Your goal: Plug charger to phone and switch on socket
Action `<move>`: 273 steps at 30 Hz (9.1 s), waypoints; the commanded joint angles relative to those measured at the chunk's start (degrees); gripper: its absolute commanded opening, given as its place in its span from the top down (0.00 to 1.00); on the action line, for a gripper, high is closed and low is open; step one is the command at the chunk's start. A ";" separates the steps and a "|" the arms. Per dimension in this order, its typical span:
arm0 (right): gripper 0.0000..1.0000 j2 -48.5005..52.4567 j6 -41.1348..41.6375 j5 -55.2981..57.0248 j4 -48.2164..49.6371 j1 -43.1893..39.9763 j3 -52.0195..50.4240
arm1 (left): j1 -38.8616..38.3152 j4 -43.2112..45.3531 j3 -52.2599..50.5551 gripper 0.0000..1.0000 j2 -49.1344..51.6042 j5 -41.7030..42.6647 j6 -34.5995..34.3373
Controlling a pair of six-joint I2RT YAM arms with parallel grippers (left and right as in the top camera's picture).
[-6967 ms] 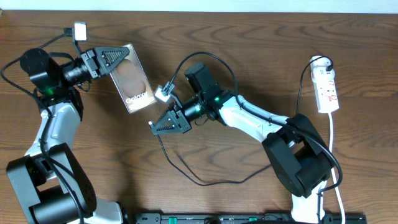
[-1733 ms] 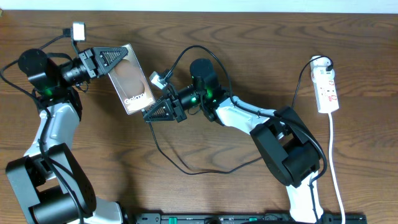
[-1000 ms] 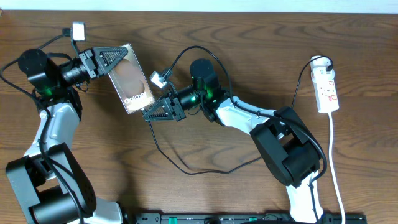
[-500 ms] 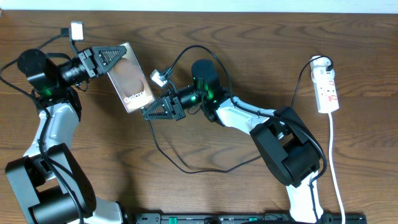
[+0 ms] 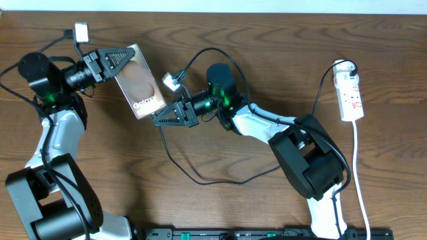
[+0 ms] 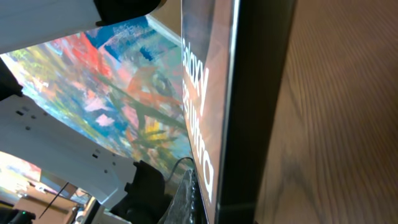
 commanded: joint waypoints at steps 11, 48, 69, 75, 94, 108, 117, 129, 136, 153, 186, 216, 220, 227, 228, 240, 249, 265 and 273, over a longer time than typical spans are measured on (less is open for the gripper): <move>0.99 -0.33 1.53 9.70 2.58 -1.03 1.11 | -2.60 -0.09 0.79 0.92 -0.76 5.35 0.81; 0.01 -0.33 2.97 7.98 3.37 -1.53 1.11 | -0.87 -0.11 0.79 0.93 -0.76 5.35 2.91; 0.01 -0.33 9.46 8.44 3.34 -7.54 1.11 | 7.80 -11.50 0.79 0.93 -0.63 1.64 7.69; 0.01 -0.33 10.51 8.41 3.37 -9.18 1.11 | 8.55 -25.16 0.63 0.93 -0.07 -0.35 21.18; 0.01 -0.33 10.47 8.17 3.32 -9.29 1.11 | 8.48 -43.06 0.63 0.93 17.77 -9.38 33.62; 0.01 -0.33 10.47 7.91 3.32 -9.29 1.11 | 8.48 -46.25 0.59 0.92 23.80 -16.55 33.75; 0.01 -0.33 10.45 7.78 3.34 -9.29 1.11 | 8.48 -55.91 0.59 0.92 23.80 -30.12 33.79; 0.01 -0.33 10.47 7.74 3.32 -9.29 1.11 | 8.48 -56.37 0.59 0.85 23.80 -30.34 33.77; 0.01 -0.33 10.47 7.72 3.32 -9.29 1.11 | 8.48 -56.78 0.59 0.75 23.80 -30.34 33.77; 0.01 -0.33 10.49 7.72 3.32 -9.27 1.11 | 8.50 -63.08 0.59 0.20 23.80 -32.17 33.77; 0.01 -0.33 10.47 7.13 3.32 -9.27 1.11 | 8.55 -79.28 0.59 0.09 23.80 -55.82 33.59; 0.01 -0.33 10.47 7.10 3.32 -9.27 1.11 | 8.55 -89.13 0.59 0.09 23.80 -64.85 33.62; 0.01 -0.33 10.47 7.10 3.32 -9.27 1.11 | 8.55 -89.13 0.59 0.09 23.61 -64.85 34.05; 0.01 -0.33 10.47 7.15 3.23 -9.29 1.11 | 8.55 -89.13 0.59 0.09 14.97 -64.81 36.44; 0.01 -0.33 10.45 7.19 3.13 -9.29 1.11 | 8.55 -89.15 0.59 0.09 12.98 -64.81 36.94; 0.01 -1.49 16.70 11.15 -1.33 -14.84 2.73 | 8.52 -87.95 0.59 0.09 -15.54 -49.79 45.57; 0.01 -11.08 -5.68 20.90 -41.83 -22.82 13.14 | 8.37 -85.92 0.59 0.09 -23.30 -44.54 45.53; 0.01 -22.01 -27.89 56.19 -97.50 -42.42 43.01 | 8.37 -85.92 0.59 0.09 -23.15 -45.24 46.69; 0.01 -15.28 -38.32 26.16 -101.85 -67.56 43.04 | 8.37 -85.90 0.59 0.09 -23.06 -45.24 47.08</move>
